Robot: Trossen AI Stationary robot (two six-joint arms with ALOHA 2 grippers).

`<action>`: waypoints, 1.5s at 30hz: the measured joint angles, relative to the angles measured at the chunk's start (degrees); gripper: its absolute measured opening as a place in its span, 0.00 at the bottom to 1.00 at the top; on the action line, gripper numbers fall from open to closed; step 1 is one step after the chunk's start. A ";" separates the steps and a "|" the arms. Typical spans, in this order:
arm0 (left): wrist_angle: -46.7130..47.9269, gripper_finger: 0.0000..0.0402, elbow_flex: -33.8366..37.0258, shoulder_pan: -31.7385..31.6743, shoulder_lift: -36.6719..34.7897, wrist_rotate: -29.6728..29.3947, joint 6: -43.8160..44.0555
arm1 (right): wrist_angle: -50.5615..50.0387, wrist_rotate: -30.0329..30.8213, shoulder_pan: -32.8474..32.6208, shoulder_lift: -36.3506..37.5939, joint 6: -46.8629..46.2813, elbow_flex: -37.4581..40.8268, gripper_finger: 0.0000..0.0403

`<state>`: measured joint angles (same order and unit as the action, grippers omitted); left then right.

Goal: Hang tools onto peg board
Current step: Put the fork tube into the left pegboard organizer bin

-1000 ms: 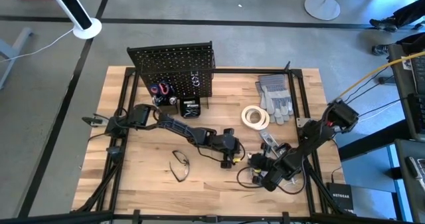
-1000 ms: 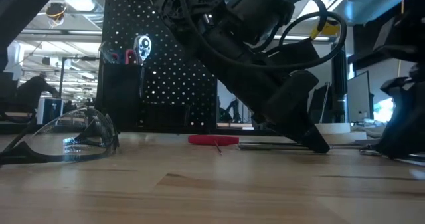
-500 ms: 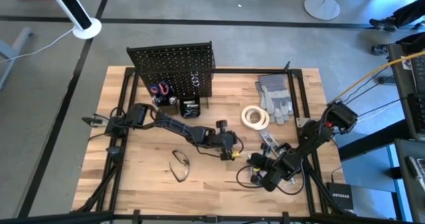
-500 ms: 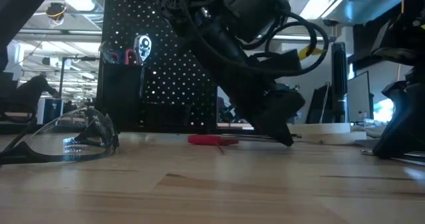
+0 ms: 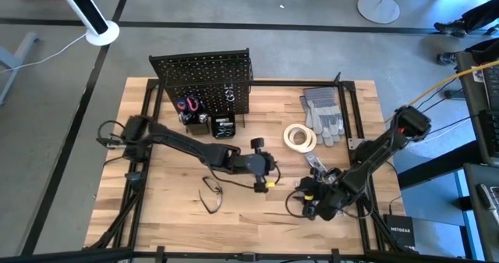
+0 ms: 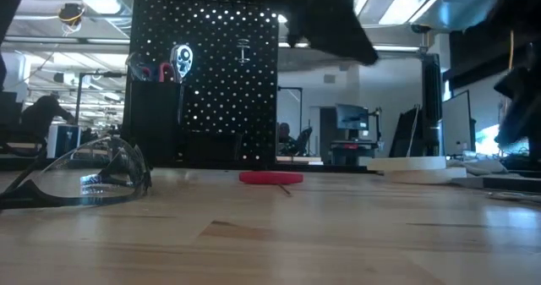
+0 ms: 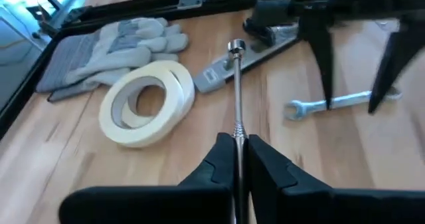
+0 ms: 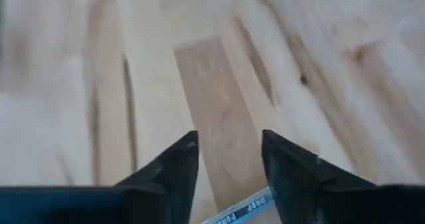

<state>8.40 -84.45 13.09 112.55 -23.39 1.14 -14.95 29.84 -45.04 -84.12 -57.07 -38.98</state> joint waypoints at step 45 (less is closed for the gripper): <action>-70.48 0.02 41.75 8.23 -21.05 0.96 0.38 | 76.45 -22.90 25.68 -2.20 61.90 -3.30 0.21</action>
<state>-62.09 -42.70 21.32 91.50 -22.43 1.52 61.50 6.93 -19.35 -86.32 4.83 -42.28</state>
